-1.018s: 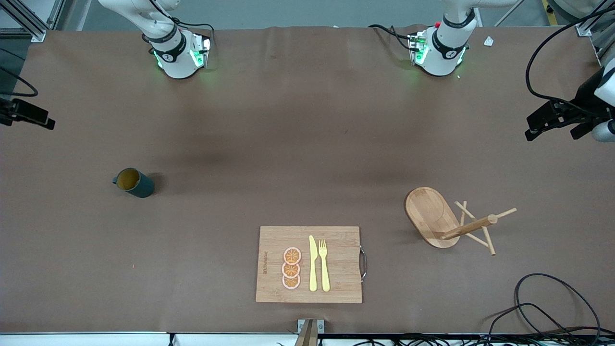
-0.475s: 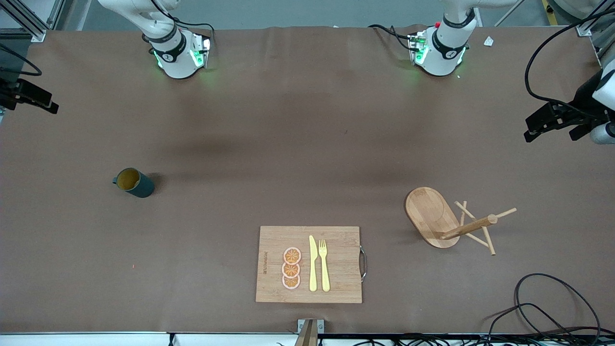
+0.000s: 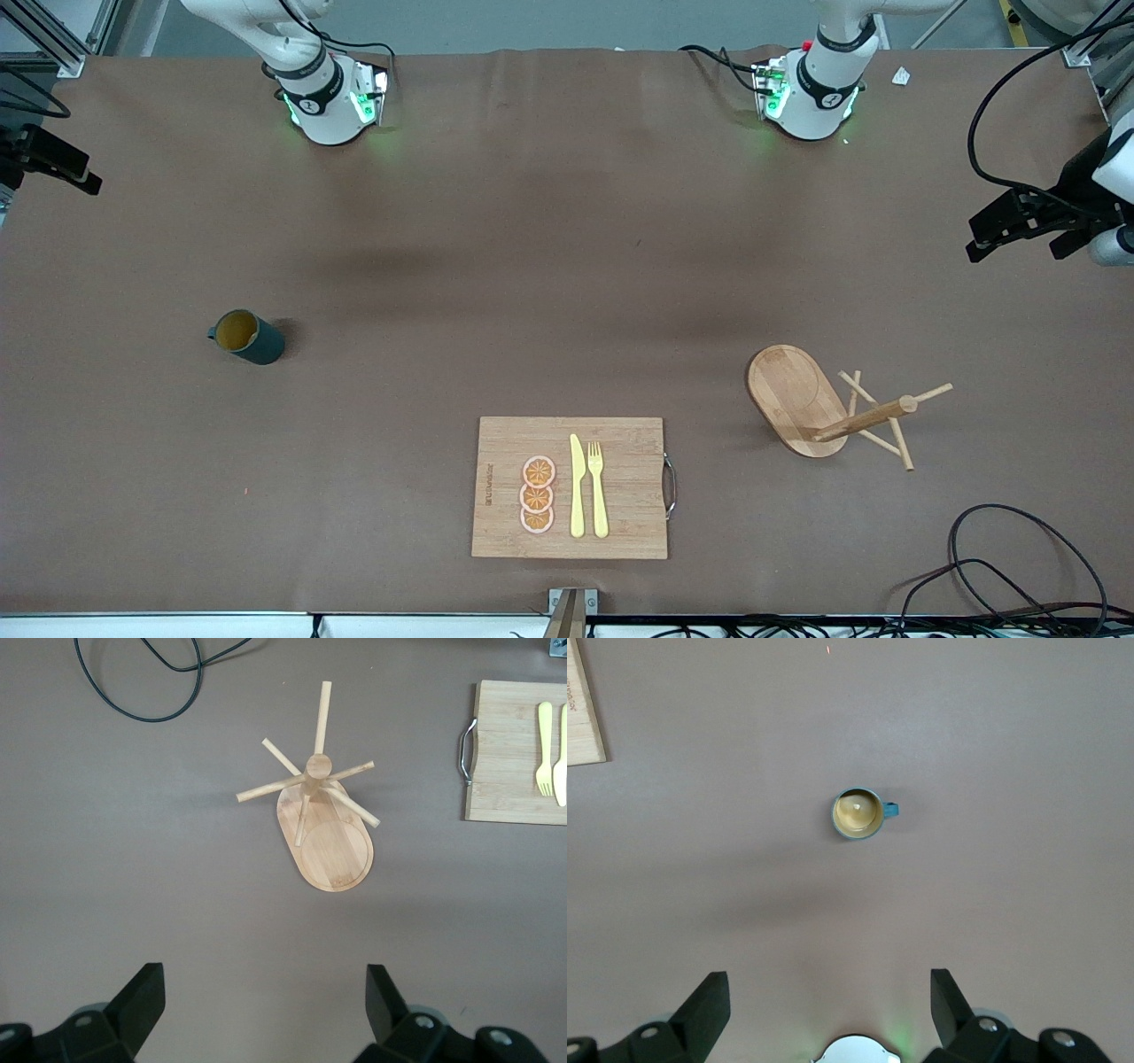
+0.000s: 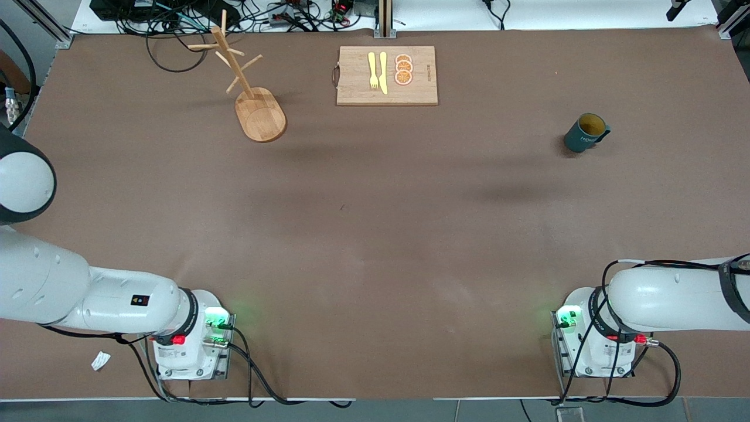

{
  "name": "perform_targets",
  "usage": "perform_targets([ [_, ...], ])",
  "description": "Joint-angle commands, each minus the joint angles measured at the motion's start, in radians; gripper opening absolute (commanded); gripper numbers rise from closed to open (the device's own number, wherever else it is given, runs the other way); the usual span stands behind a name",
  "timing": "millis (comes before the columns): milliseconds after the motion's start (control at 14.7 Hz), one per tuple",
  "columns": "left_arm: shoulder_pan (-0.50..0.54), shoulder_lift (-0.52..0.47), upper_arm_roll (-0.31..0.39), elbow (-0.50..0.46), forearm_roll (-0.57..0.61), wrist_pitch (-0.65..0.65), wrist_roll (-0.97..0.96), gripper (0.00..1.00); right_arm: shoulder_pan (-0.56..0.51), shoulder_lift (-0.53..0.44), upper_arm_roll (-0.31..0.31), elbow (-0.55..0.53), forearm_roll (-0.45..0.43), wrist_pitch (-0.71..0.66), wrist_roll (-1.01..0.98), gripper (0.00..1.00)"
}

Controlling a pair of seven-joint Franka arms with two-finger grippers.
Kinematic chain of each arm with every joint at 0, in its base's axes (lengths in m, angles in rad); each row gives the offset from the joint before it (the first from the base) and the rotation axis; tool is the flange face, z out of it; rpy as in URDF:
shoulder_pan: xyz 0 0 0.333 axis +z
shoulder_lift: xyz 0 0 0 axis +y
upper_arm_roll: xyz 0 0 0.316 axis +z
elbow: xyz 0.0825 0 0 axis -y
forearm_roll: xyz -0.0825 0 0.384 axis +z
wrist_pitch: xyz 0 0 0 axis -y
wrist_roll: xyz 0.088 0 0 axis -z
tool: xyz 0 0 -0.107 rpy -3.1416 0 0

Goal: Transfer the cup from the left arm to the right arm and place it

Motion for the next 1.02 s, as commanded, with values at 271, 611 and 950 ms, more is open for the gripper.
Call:
perform_targets([
  [271, 0.002, 0.001, 0.000, 0.005, 0.002, 0.008, 0.010, 1.00, -0.002, -0.033, 0.010, -0.036, -0.009, 0.020, 0.009, 1.00],
  [611, 0.002, 0.001, 0.000, 0.005, 0.002, 0.008, 0.012, 1.00, -0.002, -0.031, 0.010, -0.032, -0.011, 0.019, 0.008, 1.00],
  [950, 0.002, 0.001, 0.000, 0.005, 0.002, 0.008, 0.012, 1.00, -0.002, -0.031, 0.010, -0.024, -0.011, 0.014, 0.006, 1.00],
])
